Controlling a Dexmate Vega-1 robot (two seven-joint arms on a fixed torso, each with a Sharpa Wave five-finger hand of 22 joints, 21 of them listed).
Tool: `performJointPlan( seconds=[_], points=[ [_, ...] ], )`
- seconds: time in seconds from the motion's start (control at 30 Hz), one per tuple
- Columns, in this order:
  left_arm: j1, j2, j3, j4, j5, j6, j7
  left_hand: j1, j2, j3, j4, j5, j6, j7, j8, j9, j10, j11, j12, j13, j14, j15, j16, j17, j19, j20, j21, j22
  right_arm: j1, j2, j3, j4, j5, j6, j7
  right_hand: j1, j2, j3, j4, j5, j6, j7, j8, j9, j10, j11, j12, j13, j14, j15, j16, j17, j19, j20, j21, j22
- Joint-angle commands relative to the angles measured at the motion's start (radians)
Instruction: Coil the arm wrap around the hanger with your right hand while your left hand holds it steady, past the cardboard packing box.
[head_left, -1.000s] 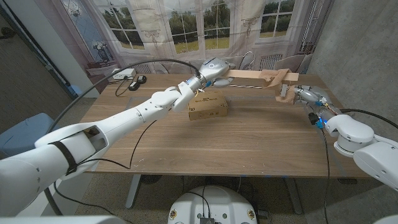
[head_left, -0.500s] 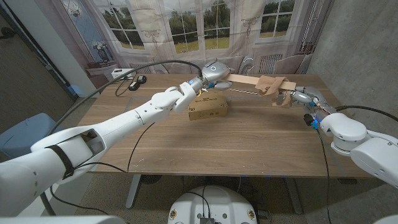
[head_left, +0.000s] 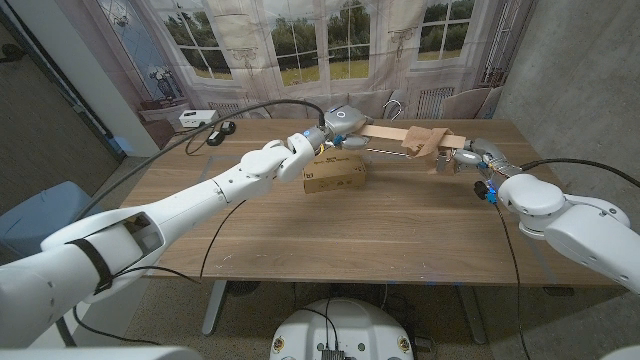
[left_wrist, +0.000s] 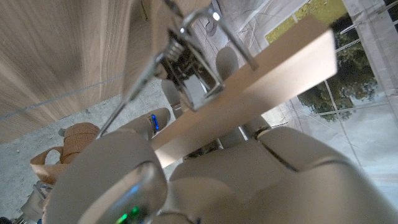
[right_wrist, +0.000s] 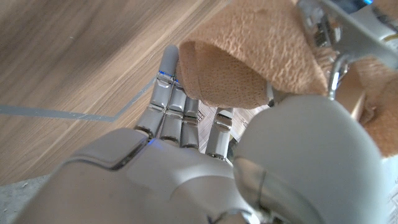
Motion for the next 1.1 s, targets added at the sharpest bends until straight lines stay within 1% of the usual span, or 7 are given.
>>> performJointPlan(
  seconds=[0.03,0.4,0.67,0.8,0.9,1.0,1.1],
  points=[
    [0.023,0.028,-0.014,-0.073,-0.006,0.072,-0.197,0.011,0.002,-0.005,-0.002,0.003,0.032,0.015,-0.008,-0.005,-0.002,-0.008,0.005,0.002,0.006,0.000,0.008,0.007,0.009,-0.057,0.006,0.002,0.134,-0.006,-0.130,-0.007,-0.051,-0.107,0.013,0.323,0.339,0.078,0.055,-0.001,0.073,0.074,0.004,0.005,0.443,-0.232,0.000,-0.001,0.410,-0.376,-0.007,0.689,-0.078,-0.080,0.010,0.001],
    [0.045,0.040,-0.026,-0.096,-0.004,0.089,-0.212,0.015,0.004,-0.007,-0.003,-0.001,0.033,0.015,-0.010,-0.005,-0.004,-0.011,0.004,0.003,0.002,0.003,-0.001,-0.002,0.011,-0.057,0.006,0.001,0.138,-0.002,-0.134,-0.033,-0.072,-0.140,0.014,0.322,0.340,0.073,0.056,-0.003,0.070,0.072,0.006,0.005,0.443,-0.235,-0.001,0.002,0.415,-0.376,-0.019,0.683,-0.081,-0.078,0.012,0.000],
    [0.050,0.048,-0.035,-0.095,0.000,0.084,-0.199,0.016,0.006,-0.008,-0.002,-0.004,0.033,0.016,-0.010,-0.002,-0.004,-0.011,0.004,0.002,0.000,0.002,-0.002,-0.002,0.010,-0.058,0.006,0.000,0.114,0.008,-0.097,-0.051,-0.073,-0.159,-0.017,0.322,0.341,0.071,0.056,-0.003,0.069,0.070,0.007,0.006,0.442,-0.232,-0.004,0.001,0.415,-0.376,-0.025,0.682,-0.084,-0.078,0.012,0.000],
    [0.048,0.050,-0.037,-0.086,-0.001,0.078,-0.199,0.017,0.007,-0.009,-0.002,-0.005,0.034,0.017,-0.011,-0.004,-0.004,-0.012,0.004,0.002,0.004,0.001,0.001,0.001,0.010,-0.059,0.006,0.000,0.104,0.020,-0.087,-0.061,-0.084,-0.174,-0.050,0.322,0.341,0.070,0.056,-0.003,0.068,0.070,0.007,0.006,0.441,-0.233,-0.003,0.004,0.413,-0.376,-0.029,0.682,-0.085,-0.077,0.012,0.000],
    [0.047,0.054,-0.032,-0.078,0.006,0.075,-0.204,0.017,0.008,-0.009,-0.002,-0.006,0.034,0.016,-0.012,-0.005,-0.004,-0.011,0.004,0.002,0.002,0.001,-0.002,-0.001,0.011,-0.059,0.004,-0.003,0.106,0.025,-0.094,-0.077,-0.091,-0.200,-0.068,0.322,0.341,0.069,0.056,-0.003,0.068,0.069,0.007,0.006,0.440,-0.234,-0.003,0.006,0.416,-0.376,-0.028,0.685,-0.089,-0.076,0.012,0.000],
    [0.044,0.049,-0.035,-0.054,-0.015,0.066,-0.209,0.018,0.008,-0.010,-0.002,-0.008,0.033,0.014,-0.012,-0.004,-0.004,-0.012,0.004,0.002,0.007,0.002,0.001,0.001,0.011,-0.059,0.004,-0.005,0.118,0.031,-0.110,-0.075,-0.099,-0.199,-0.064,0.322,0.342,0.068,0.057,-0.003,0.067,0.068,0.007,0.006,0.442,-0.234,-0.003,0.006,0.414,-0.376,-0.032,0.684,-0.091,-0.075,0.012,0.000],
    [0.028,0.037,-0.031,-0.008,-0.029,0.053,-0.212,0.018,0.008,-0.011,-0.002,-0.009,0.034,0.016,-0.013,-0.004,-0.005,-0.012,0.004,0.002,0.005,0.000,0.001,0.002,0.013,-0.059,0.004,-0.006,0.159,0.041,-0.147,-0.050,-0.113,-0.195,-0.048,0.322,0.341,0.066,0.057,-0.004,0.067,0.068,0.008,0.006,0.441,-0.233,-0.004,0.007,0.414,-0.377,-0.034,0.683,-0.094,-0.076,0.011,0.000]
  ],
)
